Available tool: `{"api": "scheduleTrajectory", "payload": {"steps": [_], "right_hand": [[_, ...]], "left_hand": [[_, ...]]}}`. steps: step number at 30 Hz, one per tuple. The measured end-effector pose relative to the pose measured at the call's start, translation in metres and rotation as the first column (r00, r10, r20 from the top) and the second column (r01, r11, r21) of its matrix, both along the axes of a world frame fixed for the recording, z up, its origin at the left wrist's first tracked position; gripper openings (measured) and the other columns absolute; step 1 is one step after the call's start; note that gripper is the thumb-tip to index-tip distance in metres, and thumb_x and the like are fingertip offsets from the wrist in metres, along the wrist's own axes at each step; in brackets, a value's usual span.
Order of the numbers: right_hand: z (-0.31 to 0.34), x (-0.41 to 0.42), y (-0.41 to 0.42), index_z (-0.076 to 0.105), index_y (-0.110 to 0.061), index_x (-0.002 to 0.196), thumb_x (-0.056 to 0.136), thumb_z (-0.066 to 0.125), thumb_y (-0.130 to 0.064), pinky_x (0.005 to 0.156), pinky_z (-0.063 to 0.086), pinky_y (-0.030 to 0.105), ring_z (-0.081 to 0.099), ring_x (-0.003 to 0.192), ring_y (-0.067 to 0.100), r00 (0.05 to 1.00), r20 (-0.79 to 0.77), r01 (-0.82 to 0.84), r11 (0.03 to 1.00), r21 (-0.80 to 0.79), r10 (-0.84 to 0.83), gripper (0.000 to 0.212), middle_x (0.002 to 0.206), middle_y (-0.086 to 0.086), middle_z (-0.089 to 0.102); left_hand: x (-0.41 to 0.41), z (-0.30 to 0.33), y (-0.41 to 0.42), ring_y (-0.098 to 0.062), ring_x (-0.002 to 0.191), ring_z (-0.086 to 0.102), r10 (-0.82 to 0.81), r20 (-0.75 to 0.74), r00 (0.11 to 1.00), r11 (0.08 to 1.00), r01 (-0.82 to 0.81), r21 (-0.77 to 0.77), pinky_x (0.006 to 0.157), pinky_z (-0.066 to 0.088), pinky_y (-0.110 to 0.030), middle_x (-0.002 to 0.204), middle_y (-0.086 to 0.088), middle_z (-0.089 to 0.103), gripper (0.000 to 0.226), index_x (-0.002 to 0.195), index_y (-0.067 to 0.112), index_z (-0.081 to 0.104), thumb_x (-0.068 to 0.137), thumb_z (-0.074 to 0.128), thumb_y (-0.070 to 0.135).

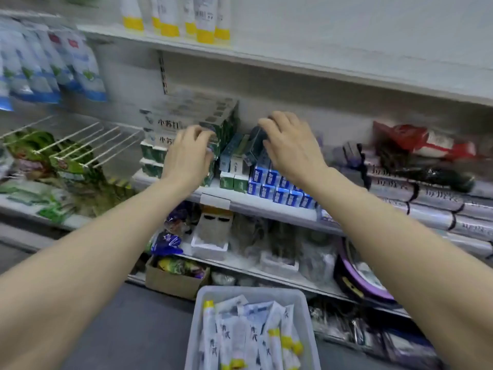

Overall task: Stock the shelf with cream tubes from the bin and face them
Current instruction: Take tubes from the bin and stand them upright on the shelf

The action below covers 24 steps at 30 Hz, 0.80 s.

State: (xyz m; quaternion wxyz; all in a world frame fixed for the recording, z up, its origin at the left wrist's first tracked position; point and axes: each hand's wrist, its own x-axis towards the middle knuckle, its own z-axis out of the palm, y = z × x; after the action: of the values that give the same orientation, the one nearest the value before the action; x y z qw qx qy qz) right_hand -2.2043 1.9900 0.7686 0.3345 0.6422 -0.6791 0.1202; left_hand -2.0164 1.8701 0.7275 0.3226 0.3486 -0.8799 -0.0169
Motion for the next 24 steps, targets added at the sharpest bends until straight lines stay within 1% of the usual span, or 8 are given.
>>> {"api": "scheduleTrajectory", "payload": {"steps": [5,9,12,15,18,19,21,24], "right_hand": [[-0.107,0.004,0.026,0.055,-0.008,0.122,0.084,0.058,-0.013,0.080,0.043,0.043,0.054,0.104,0.037,0.989,0.138,0.030,0.982,0.189,-0.057,0.038,0.120,0.016,0.057],[-0.199,0.016,0.055,0.057,-0.009,0.119,0.084,0.058,-0.019,0.079,0.043,0.042,0.055,0.099,0.036,0.957,0.250,0.062,0.944,0.323,-0.148,0.036,0.114,0.013,0.059],[-0.271,0.029,0.076,0.059,-0.009,0.116,0.079,0.067,-0.014,0.073,0.046,0.040,0.058,0.092,0.035,0.909,0.328,0.090,0.891,0.444,-0.255,0.038,0.109,0.013,0.060],[-0.338,0.044,0.101,0.062,-0.008,0.113,0.072,0.073,-0.010,0.069,0.049,0.038,0.061,0.088,0.035,0.839,0.373,0.110,0.795,0.597,-0.396,0.043,0.104,0.013,0.062],[-0.395,0.060,0.125,0.062,-0.006,0.116,0.074,0.074,-0.010,0.066,0.052,0.039,0.063,0.085,0.037,0.759,0.415,0.072,0.698,0.712,-0.501,0.044,0.103,0.015,0.065],[-0.412,0.065,0.131,0.061,-0.005,0.119,0.077,0.072,-0.011,0.068,0.052,0.041,0.062,0.087,0.038,0.732,0.426,0.052,0.667,0.744,-0.532,0.043,0.105,0.016,0.065],[-0.439,0.076,0.141,0.057,-0.005,0.126,0.087,0.064,-0.015,0.078,0.051,0.043,0.060,0.097,0.039,0.676,0.439,0.024,0.613,0.790,-0.592,0.041,0.113,0.017,0.063],[-0.477,0.089,0.148,0.044,-0.007,0.140,0.095,0.053,-0.020,0.091,0.044,0.039,0.053,0.114,0.035,0.637,0.434,-0.030,0.542,0.840,-0.637,0.048,0.127,0.015,0.056]], "left_hand": [[0.001,-0.085,0.020,-0.035,0.121,0.042,-0.041,0.173,0.984,0.994,0.022,0.110,0.094,0.042,-0.046,0.132,-0.013,0.047,0.045,0.133,0.012,0.050,0.089,0.060,0.016],[0.010,-0.168,0.039,-0.037,0.114,0.046,-0.126,0.290,0.949,0.975,0.065,0.213,0.083,0.045,-0.045,0.127,-0.015,0.050,0.047,0.130,0.010,0.052,0.084,0.061,0.005],[0.025,-0.235,0.054,-0.036,0.110,0.048,-0.185,0.352,0.918,0.936,0.055,0.348,0.079,0.050,-0.045,0.122,-0.013,0.051,0.046,0.125,0.012,0.055,0.081,0.065,0.008],[0.042,-0.298,0.074,-0.036,0.108,0.048,-0.250,0.415,0.875,0.870,0.015,0.492,0.080,0.050,-0.048,0.122,-0.014,0.048,0.047,0.128,0.010,0.052,0.083,0.063,0.007],[0.058,-0.350,0.096,-0.036,0.114,0.046,-0.305,0.445,0.842,0.773,-0.054,0.632,0.084,0.046,-0.046,0.132,-0.013,0.041,0.050,0.136,0.012,0.045,0.088,0.060,0.008],[0.063,-0.365,0.103,-0.036,0.116,0.045,-0.319,0.441,0.839,0.738,-0.072,0.671,0.085,0.045,-0.044,0.135,-0.013,0.039,0.051,0.138,0.012,0.044,0.089,0.059,0.009],[0.073,-0.391,0.118,-0.037,0.118,0.046,-0.349,0.420,0.838,0.676,-0.085,0.732,0.089,0.043,-0.043,0.139,-0.015,0.037,0.055,0.140,0.010,0.041,0.088,0.060,0.007],[0.083,-0.427,0.138,-0.038,0.121,0.045,-0.374,0.430,0.822,0.589,-0.148,0.794,0.096,0.041,-0.041,0.142,-0.017,0.033,0.063,0.143,0.007,0.034,0.087,0.062,0.006]]}}
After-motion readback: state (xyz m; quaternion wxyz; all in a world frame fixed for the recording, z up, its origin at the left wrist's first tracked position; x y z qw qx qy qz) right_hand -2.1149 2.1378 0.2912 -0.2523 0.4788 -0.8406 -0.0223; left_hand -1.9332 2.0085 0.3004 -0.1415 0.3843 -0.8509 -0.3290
